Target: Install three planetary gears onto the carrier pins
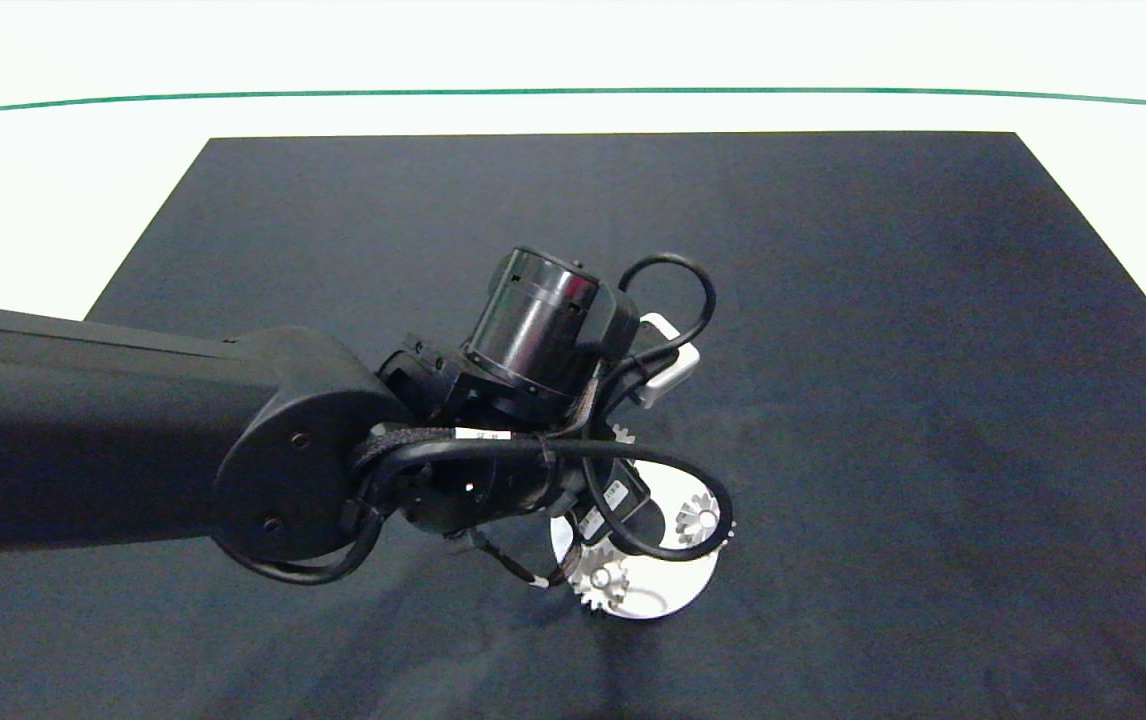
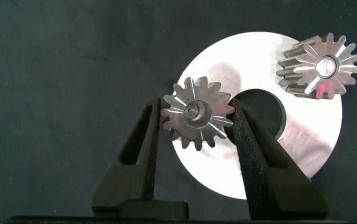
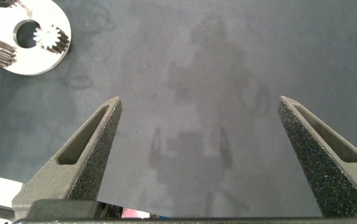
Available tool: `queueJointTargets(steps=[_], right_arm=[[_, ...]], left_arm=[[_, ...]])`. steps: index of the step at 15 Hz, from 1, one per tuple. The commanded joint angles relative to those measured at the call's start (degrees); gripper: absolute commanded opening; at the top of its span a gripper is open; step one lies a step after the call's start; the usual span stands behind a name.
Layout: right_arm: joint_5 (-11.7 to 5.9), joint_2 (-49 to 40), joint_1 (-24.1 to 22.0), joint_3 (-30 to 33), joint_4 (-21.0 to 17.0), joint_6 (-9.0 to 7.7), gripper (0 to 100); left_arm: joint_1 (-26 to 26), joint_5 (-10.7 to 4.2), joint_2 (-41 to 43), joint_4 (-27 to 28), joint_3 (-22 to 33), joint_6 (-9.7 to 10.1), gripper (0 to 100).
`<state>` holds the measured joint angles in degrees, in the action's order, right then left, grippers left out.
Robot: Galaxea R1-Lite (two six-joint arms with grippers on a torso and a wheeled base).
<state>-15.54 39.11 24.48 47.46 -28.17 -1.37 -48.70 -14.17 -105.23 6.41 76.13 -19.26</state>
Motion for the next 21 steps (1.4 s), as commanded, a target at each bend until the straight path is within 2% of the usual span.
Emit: queueJointTargets(steps=[1, 16, 19, 21], right_arm=[[-0.1, 0.0, 0.0, 0.0, -0.1, 0.05, 100], [-0.1, 0.1, 0.0, -0.2, -0.2, 0.05, 100], [-0.1, 0.0, 0.0, -0.3, -0.2, 0.05, 100], [-0.1, 0.1, 0.0, -0.3, -0.2, 0.05, 100]], left_arm=[[-0.1, -0.07, 0.0, 0.1, -0.2, -0.07, 0], [0.0, 1.07, -0.5, -0.1, 0.0, 0.36, 0], [0.0, 2.12, -0.6, -0.1, 0.0, 0.54, 0], [0.5, 3.35, -0.6, -0.1, 0.2, 0.63, 0]])
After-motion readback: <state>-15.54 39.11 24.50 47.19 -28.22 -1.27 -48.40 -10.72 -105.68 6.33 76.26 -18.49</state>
